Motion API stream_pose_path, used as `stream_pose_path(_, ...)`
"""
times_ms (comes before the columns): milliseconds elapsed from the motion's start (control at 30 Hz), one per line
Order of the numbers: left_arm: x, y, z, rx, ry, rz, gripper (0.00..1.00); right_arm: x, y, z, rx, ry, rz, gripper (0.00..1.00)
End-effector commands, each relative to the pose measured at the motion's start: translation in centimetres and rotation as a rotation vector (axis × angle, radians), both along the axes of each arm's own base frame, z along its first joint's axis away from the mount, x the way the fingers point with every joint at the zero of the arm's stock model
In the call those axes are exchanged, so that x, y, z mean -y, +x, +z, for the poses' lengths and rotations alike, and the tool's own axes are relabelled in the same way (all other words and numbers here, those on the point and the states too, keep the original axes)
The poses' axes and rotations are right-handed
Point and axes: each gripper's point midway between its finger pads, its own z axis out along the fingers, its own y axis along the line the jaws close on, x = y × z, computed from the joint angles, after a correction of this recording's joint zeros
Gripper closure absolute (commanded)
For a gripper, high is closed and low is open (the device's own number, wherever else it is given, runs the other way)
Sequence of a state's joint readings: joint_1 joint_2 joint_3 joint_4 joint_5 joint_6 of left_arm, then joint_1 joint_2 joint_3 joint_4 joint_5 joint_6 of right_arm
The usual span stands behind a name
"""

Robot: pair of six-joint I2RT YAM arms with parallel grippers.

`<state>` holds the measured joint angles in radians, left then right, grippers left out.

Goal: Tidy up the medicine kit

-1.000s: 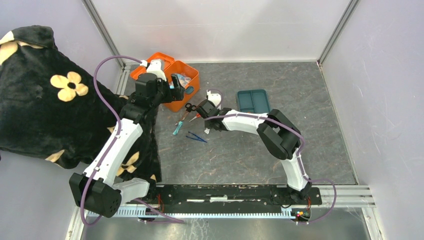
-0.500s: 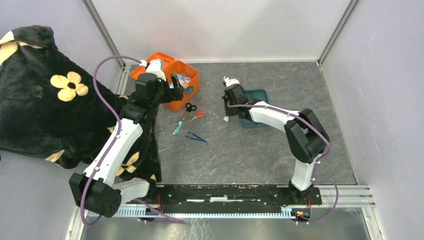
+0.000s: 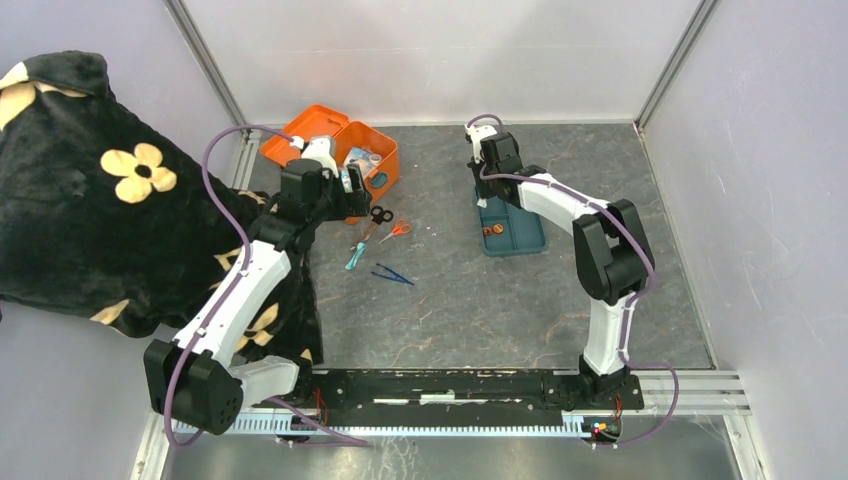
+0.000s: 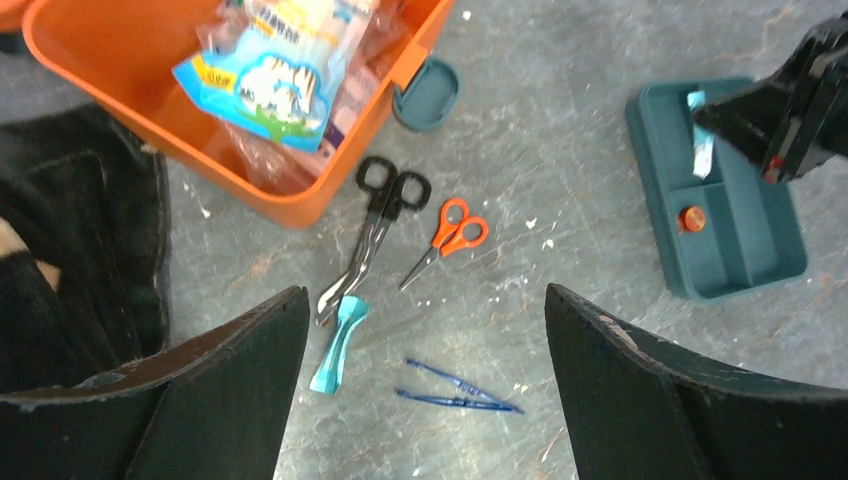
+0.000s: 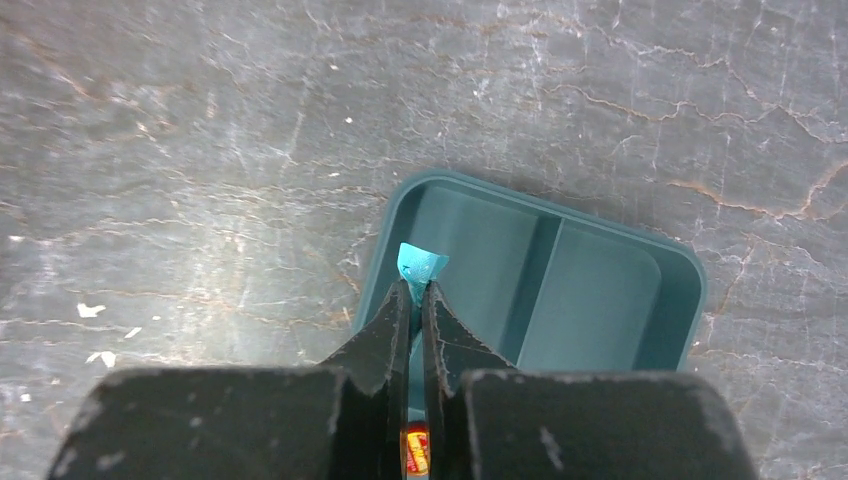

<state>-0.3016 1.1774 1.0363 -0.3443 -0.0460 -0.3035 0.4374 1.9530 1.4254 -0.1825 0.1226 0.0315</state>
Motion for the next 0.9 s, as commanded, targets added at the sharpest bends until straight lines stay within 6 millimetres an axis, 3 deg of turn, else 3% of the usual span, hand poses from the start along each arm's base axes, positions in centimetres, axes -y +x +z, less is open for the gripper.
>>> stream_pose_path(0,-0.1,-0.9,-0.1,-0.010,-0.035,0.018,0.07,1.0,1.8,-0.8,-0.012,-0.075,0.023,0.93)
stream_pose_path(200,-1.3,-1.6,-1.0,-0.046,0.004,0.066,0.06,3.0,1.9,-2.3,-0.031,-0.157,-0.005,0.89)
stream_pose_path(333,-2.0,-1.9,-2.2,-0.077,0.037,0.087,0.02,4.0,1.9,-1.9,-0.017,-0.198,-0.032,0.69)
stream_pose_path(433,-2.6,-1.8,-3.6,-0.120,0.085,0.105,0.01,3.6,1.8,-0.9,0.007,-0.160,-0.022,0.57)
stream_pose_path(633,-3.4,-1.7,-7.1,-0.223,0.188,0.102,0.02,2.5,0.3,2.1,0.053,-0.035,-0.007,0.55)
stream_pose_path(867,-1.7,-2.4,-13.1,-0.424,0.209,-0.013,0.08,0.2,-4.2,5.2,0.076,0.213,0.067,0.53)
